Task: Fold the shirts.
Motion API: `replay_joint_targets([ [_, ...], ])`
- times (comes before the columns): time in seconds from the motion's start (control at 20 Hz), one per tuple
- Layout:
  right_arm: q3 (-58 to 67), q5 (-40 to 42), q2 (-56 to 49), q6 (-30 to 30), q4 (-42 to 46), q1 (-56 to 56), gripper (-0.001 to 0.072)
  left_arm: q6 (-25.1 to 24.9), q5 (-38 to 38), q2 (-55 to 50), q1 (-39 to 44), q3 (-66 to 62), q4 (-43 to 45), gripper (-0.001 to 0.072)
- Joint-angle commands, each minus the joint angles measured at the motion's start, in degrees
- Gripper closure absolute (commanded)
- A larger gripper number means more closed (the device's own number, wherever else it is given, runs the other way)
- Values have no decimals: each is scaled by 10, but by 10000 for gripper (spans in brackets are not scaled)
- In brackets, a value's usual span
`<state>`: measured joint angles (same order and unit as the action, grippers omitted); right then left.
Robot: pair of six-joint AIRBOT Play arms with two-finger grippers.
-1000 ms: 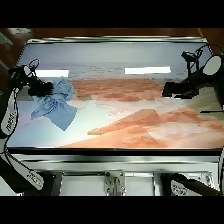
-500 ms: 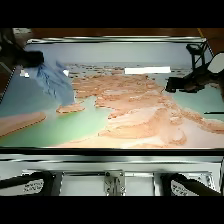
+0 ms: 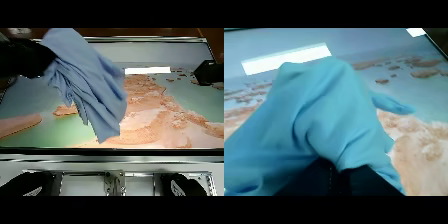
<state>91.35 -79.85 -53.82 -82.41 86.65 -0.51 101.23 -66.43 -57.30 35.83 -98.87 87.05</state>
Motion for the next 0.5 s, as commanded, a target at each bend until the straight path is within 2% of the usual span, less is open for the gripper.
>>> replay_joint_targets([
  [0.0,3,-89,43,-1,20,0,27,34,37,-30,84,102,-1,673],
  [0.1,-5,-144,37,-1,19,0,27,67,94,-74,122,189,-3,673],
  [0.2,-32,-157,37,-1,19,0,26,86,136,-124,156,251,-32,673],
  [0.3,-70,-152,36,-1,16,0,26,85,135,-176,180,287,-35,673],
  [0.45,-148,-125,36,-6,-14,0,27,85,93,-235,172,299,-37,670],
])
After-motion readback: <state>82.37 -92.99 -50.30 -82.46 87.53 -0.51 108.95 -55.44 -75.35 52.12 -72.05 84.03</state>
